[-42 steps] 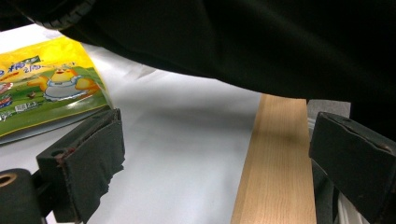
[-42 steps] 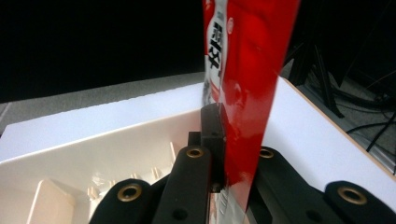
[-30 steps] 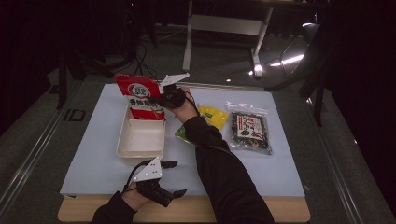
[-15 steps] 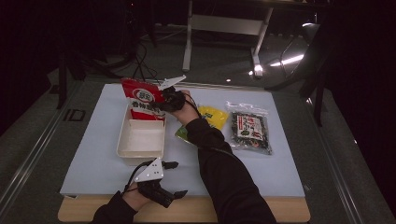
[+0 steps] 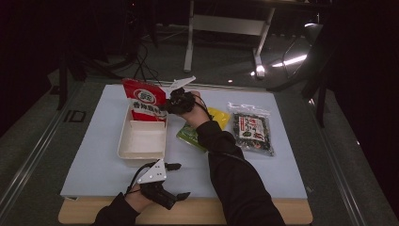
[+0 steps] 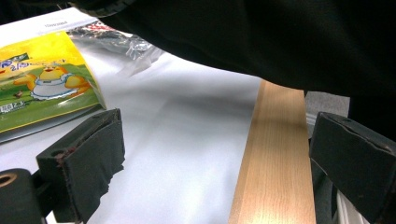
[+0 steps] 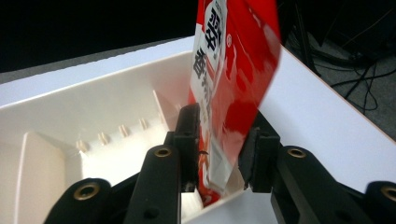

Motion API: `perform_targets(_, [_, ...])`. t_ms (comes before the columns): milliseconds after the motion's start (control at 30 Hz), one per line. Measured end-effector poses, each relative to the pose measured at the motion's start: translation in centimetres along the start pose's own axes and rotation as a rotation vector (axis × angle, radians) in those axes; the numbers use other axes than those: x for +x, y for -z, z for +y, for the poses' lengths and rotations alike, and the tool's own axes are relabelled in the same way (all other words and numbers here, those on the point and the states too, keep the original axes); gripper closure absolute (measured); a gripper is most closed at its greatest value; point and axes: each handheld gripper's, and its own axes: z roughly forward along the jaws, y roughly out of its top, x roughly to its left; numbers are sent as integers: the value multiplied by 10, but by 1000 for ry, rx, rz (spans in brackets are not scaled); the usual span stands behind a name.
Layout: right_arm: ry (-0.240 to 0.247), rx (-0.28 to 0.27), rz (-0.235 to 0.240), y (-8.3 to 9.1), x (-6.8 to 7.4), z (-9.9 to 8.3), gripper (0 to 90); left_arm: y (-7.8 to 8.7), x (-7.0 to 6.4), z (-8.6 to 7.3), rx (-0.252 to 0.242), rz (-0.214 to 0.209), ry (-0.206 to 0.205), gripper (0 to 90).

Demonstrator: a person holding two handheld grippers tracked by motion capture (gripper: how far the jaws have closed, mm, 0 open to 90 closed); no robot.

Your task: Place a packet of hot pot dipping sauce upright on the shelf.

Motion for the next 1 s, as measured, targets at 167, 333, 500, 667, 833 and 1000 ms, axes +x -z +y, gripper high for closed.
perform_targets(167, [-5,-3,-14,15,0,-7,666,0,0,1,-1,-2,-4,42])
perform_targets(333, [-20,-7,-31,35,1,-16,648,0,-1,2,-6,-5,3,43])
perform_targets(500, [-27,-17,-37,59,3,-26,623,-2,-1,2,-3,-7,4,42])
perform_targets(667, [-34,-13,-58,79,4,-37,608,-5,-1,1,3,-12,6,42])
perform_targets(833, [-46,-7,-68,96,5,-50,592,-7,-2,0,13,-20,1,42])
perform_targets(1000, [-58,-14,-94,125,8,-71,589,-8,-1,0,14,-24,2,42])
